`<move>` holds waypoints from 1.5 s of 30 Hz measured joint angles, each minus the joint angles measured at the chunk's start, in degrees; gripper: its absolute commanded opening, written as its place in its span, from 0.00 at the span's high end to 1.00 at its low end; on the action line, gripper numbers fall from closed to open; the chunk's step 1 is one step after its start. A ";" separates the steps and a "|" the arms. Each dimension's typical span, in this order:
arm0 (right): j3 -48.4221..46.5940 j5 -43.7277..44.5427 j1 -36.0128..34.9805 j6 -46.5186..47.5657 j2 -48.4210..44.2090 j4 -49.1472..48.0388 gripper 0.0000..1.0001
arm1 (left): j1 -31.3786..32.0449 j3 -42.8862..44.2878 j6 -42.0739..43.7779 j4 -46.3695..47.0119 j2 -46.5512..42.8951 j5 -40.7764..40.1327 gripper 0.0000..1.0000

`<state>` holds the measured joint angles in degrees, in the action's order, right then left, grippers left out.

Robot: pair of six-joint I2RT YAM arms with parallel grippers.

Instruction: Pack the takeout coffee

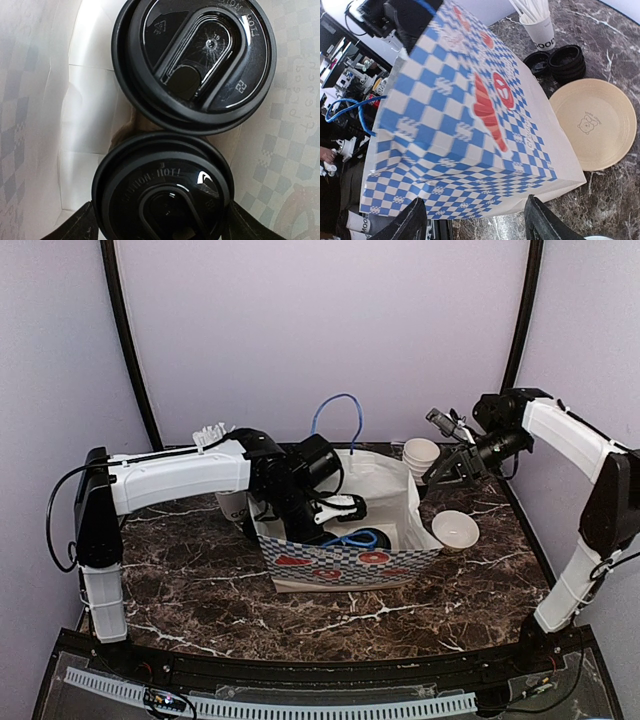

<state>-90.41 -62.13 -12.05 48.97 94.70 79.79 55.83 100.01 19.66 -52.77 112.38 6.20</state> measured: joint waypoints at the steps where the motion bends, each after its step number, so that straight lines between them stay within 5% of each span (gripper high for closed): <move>1: 0.00 0.00 0.28 -0.68 1.18 -0.33 0.34 | 0.00 0.00 0.00 0.00 0.00 0.00 0.69; 21: 0.00 1.62 2.75 -3.02 6.40 -0.07 0.33 | -4.46 -1.88 -1.62 -0.11 0.09 15.98 0.75; 40: 0.00 1.51 2.75 -2.75 6.38 0.55 0.33 | 5.60 -10.62 -4.50 9.68 -6.40 -2.27 0.72; 45: 0.00 1.51 2.75 -2.71 6.32 0.63 0.33 | 5.97 -10.67 -4.68 10.05 -6.49 -3.04 0.59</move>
<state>-90.41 -60.62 -9.30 46.26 101.01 80.42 61.80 89.34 14.98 -42.72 105.89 3.16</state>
